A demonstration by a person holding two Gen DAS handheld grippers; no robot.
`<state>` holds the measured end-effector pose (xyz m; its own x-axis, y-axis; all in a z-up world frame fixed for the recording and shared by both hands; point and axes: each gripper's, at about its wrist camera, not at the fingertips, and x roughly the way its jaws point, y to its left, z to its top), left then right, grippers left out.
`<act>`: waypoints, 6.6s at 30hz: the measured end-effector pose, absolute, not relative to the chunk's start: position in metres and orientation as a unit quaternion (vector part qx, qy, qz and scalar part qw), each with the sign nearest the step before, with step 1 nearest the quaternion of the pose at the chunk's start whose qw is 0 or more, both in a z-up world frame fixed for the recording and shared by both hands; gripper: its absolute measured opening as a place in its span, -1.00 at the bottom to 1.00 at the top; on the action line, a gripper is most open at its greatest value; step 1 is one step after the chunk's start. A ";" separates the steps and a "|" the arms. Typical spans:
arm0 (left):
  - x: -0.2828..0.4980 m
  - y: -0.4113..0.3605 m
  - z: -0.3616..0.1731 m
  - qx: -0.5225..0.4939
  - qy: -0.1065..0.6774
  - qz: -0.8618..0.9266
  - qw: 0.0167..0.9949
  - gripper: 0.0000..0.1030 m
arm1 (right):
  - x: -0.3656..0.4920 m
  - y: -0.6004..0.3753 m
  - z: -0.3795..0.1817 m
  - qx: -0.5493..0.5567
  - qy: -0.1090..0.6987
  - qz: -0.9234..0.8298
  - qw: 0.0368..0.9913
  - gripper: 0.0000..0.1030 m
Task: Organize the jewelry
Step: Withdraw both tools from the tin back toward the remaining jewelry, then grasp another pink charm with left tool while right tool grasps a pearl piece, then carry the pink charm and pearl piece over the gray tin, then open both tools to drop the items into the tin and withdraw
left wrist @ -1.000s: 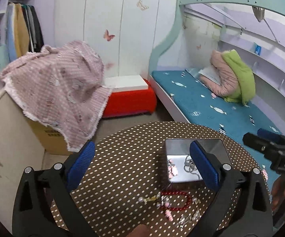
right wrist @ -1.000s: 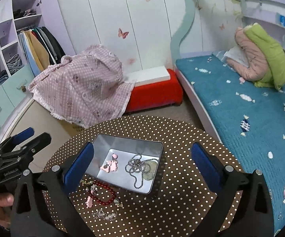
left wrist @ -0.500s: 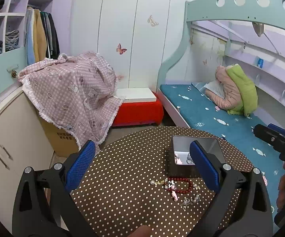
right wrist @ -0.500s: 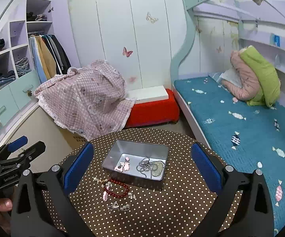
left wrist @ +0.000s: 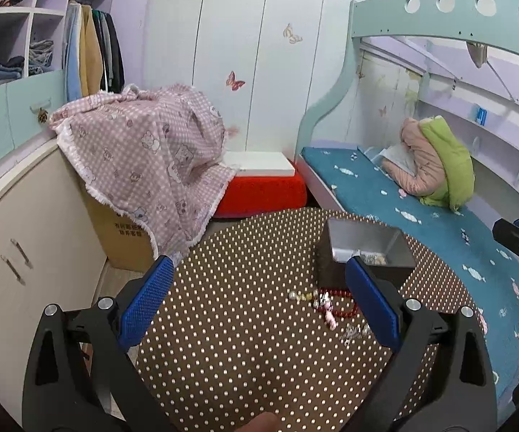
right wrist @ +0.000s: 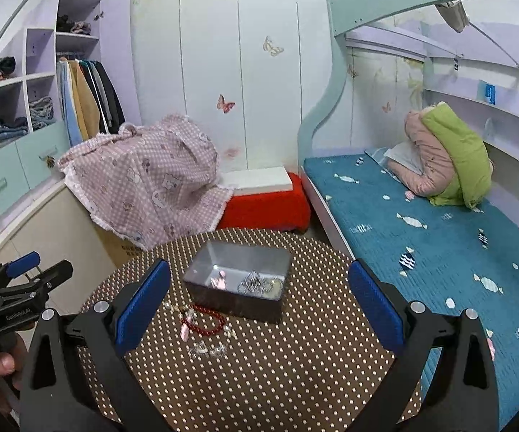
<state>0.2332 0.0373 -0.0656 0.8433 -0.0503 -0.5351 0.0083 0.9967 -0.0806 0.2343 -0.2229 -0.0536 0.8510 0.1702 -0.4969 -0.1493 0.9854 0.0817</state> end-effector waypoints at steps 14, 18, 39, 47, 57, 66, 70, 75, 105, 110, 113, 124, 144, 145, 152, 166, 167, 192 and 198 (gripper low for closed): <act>0.238 0.021 -0.102 -0.019 0.320 -0.036 0.947 0.87 | 0.235 -0.223 -0.093 0.016 0.313 0.079 0.946 0.85; 0.250 0.009 -0.123 -0.010 0.346 -0.046 0.937 0.87 | 0.238 -0.225 -0.105 0.015 0.330 0.079 0.941 0.85; 0.324 -0.040 -0.207 0.006 0.438 -0.059 0.897 0.84 | 0.263 -0.240 -0.159 0.026 0.404 0.070 0.912 0.85; 0.333 -0.042 -0.211 0.005 0.438 -0.096 0.894 -0.38 | 0.271 -0.235 -0.171 0.028 0.418 0.082 0.904 0.85; 0.308 -0.021 -0.195 -0.012 0.415 -0.133 0.900 -0.83 | 0.283 -0.199 -0.194 0.000 0.443 0.136 0.886 0.62; 0.285 0.005 -0.168 -0.020 0.384 -0.138 0.913 -0.83 | 0.290 -0.171 -0.198 -0.020 0.445 0.159 0.881 0.33; 0.279 0.011 -0.169 -0.020 0.387 -0.132 0.912 -0.83 | 0.293 -0.171 -0.200 -0.020 0.446 0.156 0.881 0.27; 0.273 0.016 -0.173 -0.027 0.392 -0.129 0.911 -0.83 | 0.298 -0.165 -0.204 -0.026 0.442 0.149 0.884 0.03; 0.266 0.020 -0.130 -0.030 0.352 -0.145 0.924 -0.83 | 0.267 -0.210 -0.112 0.027 0.349 0.219 0.911 -0.80; 0.268 0.014 -0.100 -0.021 0.324 -0.152 0.934 -0.83 | 0.269 -0.211 -0.087 0.003 0.339 0.221 0.915 -0.80; 0.270 0.012 -0.091 -0.018 0.314 -0.154 0.937 -0.83 | 0.277 -0.206 -0.107 -0.015 0.369 0.204 0.906 -0.69; 0.268 0.006 -0.115 -0.024 0.340 -0.156 0.927 -0.83 | 0.290 -0.179 -0.202 -0.050 0.455 0.180 0.871 -0.55; 0.266 0.009 -0.106 -0.025 0.326 -0.158 0.932 -0.83 | 0.271 -0.204 -0.131 -0.005 0.385 0.233 0.893 -0.85; 0.267 0.009 -0.102 -0.025 0.322 -0.159 0.933 -0.83 | 0.273 -0.204 -0.123 -0.004 0.378 0.235 0.896 -0.85; 0.275 0.003 -0.068 -0.016 0.289 -0.175 0.941 -0.83 | 0.280 -0.211 -0.059 -0.009 0.314 0.244 0.917 -0.85; 0.362 -0.038 -0.028 -0.018 0.290 -0.236 0.927 -0.83 | 0.352 -0.222 -0.031 0.010 0.299 0.246 0.922 -0.85; 0.369 -0.043 -0.031 -0.017 0.296 -0.240 0.924 -0.83 | 0.360 -0.223 -0.038 0.016 0.309 0.244 0.919 -0.85; 0.350 -0.006 -0.064 -0.023 0.301 -0.098 0.948 0.86 | 0.355 -0.259 -0.085 0.106 0.340 0.157 0.921 0.86; 0.315 0.008 -0.046 -0.029 0.276 -0.075 0.958 0.87 | 0.325 -0.253 -0.065 0.096 0.308 0.151 0.934 0.86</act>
